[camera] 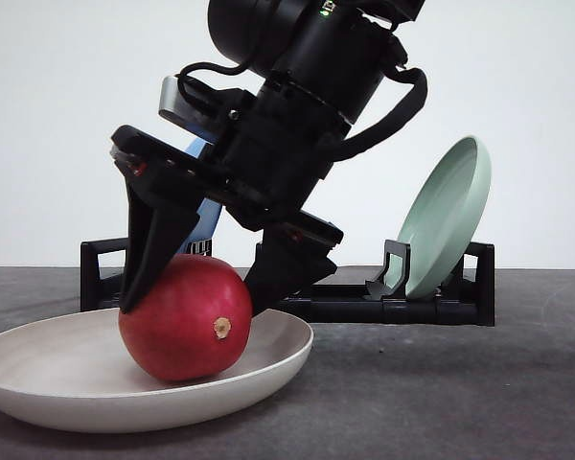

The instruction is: Place pomegranate in white plate

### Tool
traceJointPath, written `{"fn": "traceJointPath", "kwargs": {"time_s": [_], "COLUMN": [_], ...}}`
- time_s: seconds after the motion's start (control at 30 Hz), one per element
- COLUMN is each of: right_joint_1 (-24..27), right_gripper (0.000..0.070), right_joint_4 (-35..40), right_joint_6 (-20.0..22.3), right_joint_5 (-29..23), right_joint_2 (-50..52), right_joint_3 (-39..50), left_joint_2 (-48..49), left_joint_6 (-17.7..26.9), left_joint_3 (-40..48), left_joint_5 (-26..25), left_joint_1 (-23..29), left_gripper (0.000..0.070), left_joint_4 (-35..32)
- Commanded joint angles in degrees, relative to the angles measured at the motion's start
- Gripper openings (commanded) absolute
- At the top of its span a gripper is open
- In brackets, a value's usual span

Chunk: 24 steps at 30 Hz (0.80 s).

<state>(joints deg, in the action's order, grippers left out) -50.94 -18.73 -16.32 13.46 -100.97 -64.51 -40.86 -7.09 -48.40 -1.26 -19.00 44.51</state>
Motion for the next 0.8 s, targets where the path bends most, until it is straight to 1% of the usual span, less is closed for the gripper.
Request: {"fn": "traceJointPath", "kwargs": {"time_s": [0.0,0.03,0.1,0.13,0.23,0.3,0.37,0.43,0.5,0.6,0.77], "right_joint_1": [-0.7,-0.7,-0.4,-0.2,0.1,0.2,0.3,0.4,0.6,1.5,5.0], "right_gripper": [0.052,0.0554,0.0672,0.07,0.07,0.07,0.0691,0.0664,0.0654,0.0654,0.0654], "right_joint_4": [0.6,0.6,0.1,-0.3,-2.8,-4.8,-6.9,-8.8,-10.0,-9.6,-4.3], "right_joint_6": [0.0,0.0,-0.2,-0.6,-1.2,-0.3,1.7,5.1,8.1,10.3,10.5], "right_joint_5": [0.3,0.6,2.3,3.3,4.6,4.2,2.5,0.5,-1.3,-1.9,-1.9], "right_joint_2": [-0.7,-0.7,-0.3,0.1,1.6,3.3,6.0,8.6,11.1,14.9,22.3], "right_joint_3": [-1.2,-1.2,-1.5,-1.7,-3.0,-3.6,-3.7,-3.6,-3.6,-2.0,5.1], "left_joint_2": [-0.3,-0.3,-0.3,-0.3,-0.3,-0.3,-0.3,-0.3,-0.3,-0.3,-0.3], "left_joint_6": [0.4,0.4,0.4,0.4,0.3,0.3,0.3,0.2,0.2,0.1,0.1], "left_joint_3": [-0.7,-0.7,-0.7,-0.7,-0.7,-0.7,-0.7,-0.7,-0.7,-0.7,-0.7], "left_joint_5": [0.0,0.0,0.0,0.0,0.0,0.0,0.0,0.0,0.0,0.0,0.0], "left_joint_1": [-0.1,-0.1,-0.1,-0.1,-0.1,-0.1,-0.1,-0.1,-0.1,-0.1,-0.1], "left_gripper": [0.0394,0.0394,0.0394,0.0394,0.0394,0.0393,0.0394,0.0394,0.0393,0.0393,0.0393], "left_joint_4": [-0.4,-0.4,-0.4,-0.4,-0.4,-0.4,-0.4,-0.4,-0.4,-0.4,-0.4]}}
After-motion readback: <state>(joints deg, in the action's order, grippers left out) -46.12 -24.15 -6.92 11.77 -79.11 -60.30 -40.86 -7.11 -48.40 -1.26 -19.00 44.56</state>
